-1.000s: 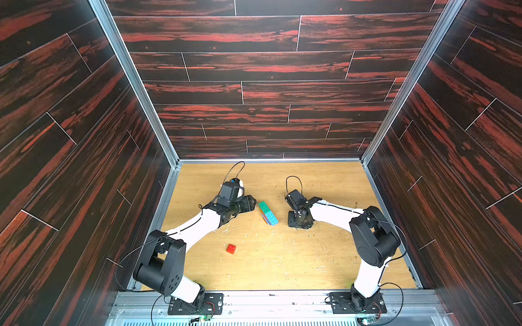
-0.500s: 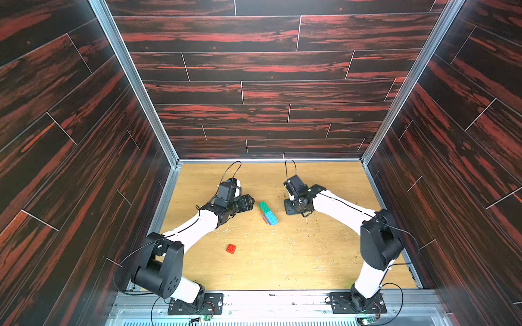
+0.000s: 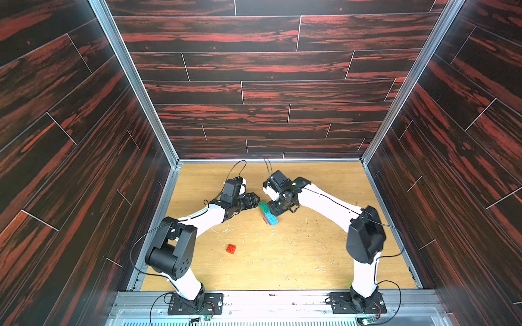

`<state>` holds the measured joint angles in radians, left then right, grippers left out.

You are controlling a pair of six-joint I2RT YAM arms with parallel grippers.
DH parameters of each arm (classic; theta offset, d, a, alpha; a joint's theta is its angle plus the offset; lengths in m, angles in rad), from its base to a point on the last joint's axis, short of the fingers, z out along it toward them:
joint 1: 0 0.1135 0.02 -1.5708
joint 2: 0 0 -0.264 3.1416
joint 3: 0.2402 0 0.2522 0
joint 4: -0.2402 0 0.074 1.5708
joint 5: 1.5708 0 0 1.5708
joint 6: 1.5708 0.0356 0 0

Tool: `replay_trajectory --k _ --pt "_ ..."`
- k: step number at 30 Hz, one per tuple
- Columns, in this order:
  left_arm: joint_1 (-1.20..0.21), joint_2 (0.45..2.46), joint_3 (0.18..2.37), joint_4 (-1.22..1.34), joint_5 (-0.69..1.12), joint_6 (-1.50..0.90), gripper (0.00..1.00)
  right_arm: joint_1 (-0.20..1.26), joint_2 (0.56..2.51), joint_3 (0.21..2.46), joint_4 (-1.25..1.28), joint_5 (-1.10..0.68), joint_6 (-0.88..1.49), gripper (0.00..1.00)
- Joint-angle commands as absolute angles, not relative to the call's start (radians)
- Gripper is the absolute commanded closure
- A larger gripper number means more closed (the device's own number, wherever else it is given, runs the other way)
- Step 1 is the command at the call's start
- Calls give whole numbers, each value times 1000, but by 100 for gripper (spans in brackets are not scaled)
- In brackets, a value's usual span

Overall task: Assemble a heart with lego
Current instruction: Assemble the lego brick with the lego brick.

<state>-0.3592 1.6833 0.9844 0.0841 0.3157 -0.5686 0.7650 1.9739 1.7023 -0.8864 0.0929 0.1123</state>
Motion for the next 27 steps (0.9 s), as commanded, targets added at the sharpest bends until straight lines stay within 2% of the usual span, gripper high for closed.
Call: replay_trajectory --k 1,27 --pt "-354 1704 1015 133 334 -581 36 772 2000 1739 -954 80 90 85" --pt "-368 1721 983 166 356 -598 38 789 1988 1738 -908 74 142 88"
